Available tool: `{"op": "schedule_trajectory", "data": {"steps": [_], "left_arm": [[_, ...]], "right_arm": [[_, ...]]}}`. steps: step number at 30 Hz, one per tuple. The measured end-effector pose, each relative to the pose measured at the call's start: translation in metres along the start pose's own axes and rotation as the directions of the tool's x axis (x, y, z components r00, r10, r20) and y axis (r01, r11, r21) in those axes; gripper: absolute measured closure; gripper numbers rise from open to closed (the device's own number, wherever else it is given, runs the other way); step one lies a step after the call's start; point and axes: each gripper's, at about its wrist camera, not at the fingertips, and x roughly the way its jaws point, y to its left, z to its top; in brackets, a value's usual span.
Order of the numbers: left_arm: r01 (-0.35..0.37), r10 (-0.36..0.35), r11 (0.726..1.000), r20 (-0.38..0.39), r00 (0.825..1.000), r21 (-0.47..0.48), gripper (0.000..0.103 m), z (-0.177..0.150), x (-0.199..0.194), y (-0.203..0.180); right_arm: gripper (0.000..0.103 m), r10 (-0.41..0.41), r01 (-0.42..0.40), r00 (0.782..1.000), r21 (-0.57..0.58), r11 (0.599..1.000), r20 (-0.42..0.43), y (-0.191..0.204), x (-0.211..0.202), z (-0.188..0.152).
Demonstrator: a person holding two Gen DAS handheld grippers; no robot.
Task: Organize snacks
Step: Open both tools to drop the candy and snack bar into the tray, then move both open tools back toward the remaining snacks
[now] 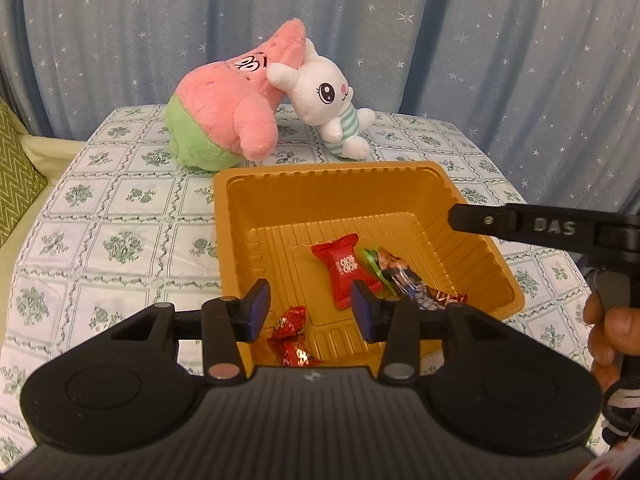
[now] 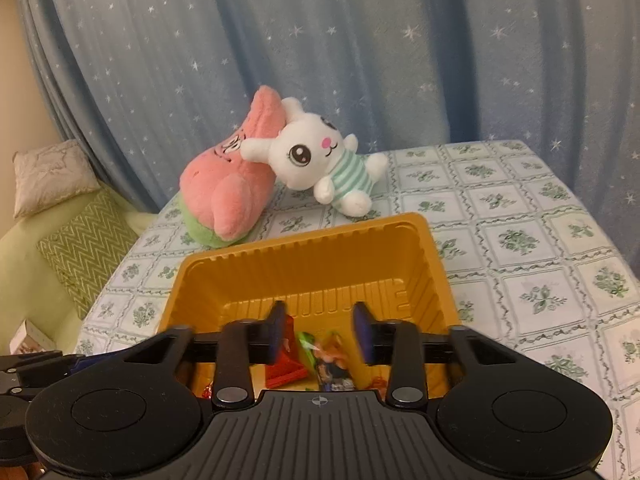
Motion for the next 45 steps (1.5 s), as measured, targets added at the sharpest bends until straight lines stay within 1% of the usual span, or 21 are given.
{"op": "schedule_trajectory", "data": {"steps": [1, 7, 10, 12, 15, 18, 20, 22, 23, 27, 30, 35, 40, 45], "left_arm": [[0.003, -0.003, 1.000, 0.002, 1.000, -0.005, 0.060, -0.002, -0.002, 0.000], [0.013, -0.013, 0.999, 0.005, 1.000, -0.034, 0.056, -0.023, -0.022, -0.004], [0.009, -0.008, 0.998, 0.010, 1.000, -0.059, 0.051, -0.036, -0.036, -0.007], [0.013, -0.012, 0.998, 0.018, 1.000, -0.062, 0.050, -0.045, -0.047, -0.011], [0.017, -0.015, 0.998, 0.034, 0.999, -0.067, 0.044, -0.060, -0.065, -0.017], [0.011, -0.008, 0.998, 0.044, 0.999, -0.066, 0.041, -0.075, -0.081, -0.024], [0.003, 0.001, 0.998, 0.050, 0.999, -0.070, 0.040, -0.085, -0.092, -0.028], [-0.007, 0.011, 0.998, 0.058, 0.998, -0.070, 0.034, -0.097, -0.103, -0.031], [-0.016, 0.021, 0.997, 0.062, 0.998, -0.069, 0.033, -0.103, -0.108, -0.032], [-0.043, 0.049, 0.995, 0.055, 0.997, -0.095, 0.031, -0.128, -0.124, -0.029], [-0.091, 0.097, 0.991, 0.054, 0.994, -0.101, 0.030, -0.147, -0.135, -0.028], [-0.114, 0.120, 0.983, 0.036, 0.992, -0.147, 0.028, -0.174, -0.146, -0.023], [-0.117, 0.120, 0.979, 0.006, 0.993, -0.170, 0.028, -0.191, -0.150, -0.024], [-0.113, 0.115, 0.980, 0.001, 0.993, -0.161, 0.027, -0.193, -0.147, -0.028]], "right_arm": [[0.050, -0.002, 0.002, 1.000, 0.008, 1.000, 0.002, -0.002, -0.003, -0.002], [0.049, -0.022, 0.022, 1.000, 0.042, 0.999, -0.012, -0.021, -0.032, -0.025], [0.049, -0.041, 0.042, 0.999, 0.054, 0.998, -0.020, -0.029, -0.052, -0.042], [0.048, -0.056, 0.058, 0.998, 0.057, 0.997, -0.028, -0.033, -0.065, -0.055], [0.048, -0.073, 0.075, 0.997, 0.056, 0.996, -0.039, -0.037, -0.085, -0.073], [0.048, -0.088, 0.089, 0.995, 0.035, 0.995, -0.037, -0.037, -0.105, -0.094], [0.048, -0.091, 0.092, 0.995, 0.024, 0.995, -0.042, -0.035, -0.118, -0.110], [0.048, -0.095, 0.096, 0.994, 0.021, 0.995, -0.048, -0.033, -0.129, -0.126], [0.048, -0.098, 0.099, 0.994, 0.017, 0.995, -0.048, -0.032, -0.136, -0.134], [0.048, -0.112, 0.113, 0.993, 0.002, 0.994, -0.047, -0.027, -0.157, -0.166], [0.048, -0.131, 0.133, 0.990, 0.022, 0.991, -0.059, -0.025, -0.172, -0.188], [0.048, -0.135, 0.136, 0.988, 0.016, 0.991, -0.071, -0.017, -0.188, -0.217], [0.048, -0.131, 0.134, 0.989, 0.030, 0.991, -0.070, -0.017, -0.192, -0.224], [0.048, -0.127, 0.129, 0.990, 0.028, 0.991, -0.056, -0.015, -0.192, -0.221]]}}
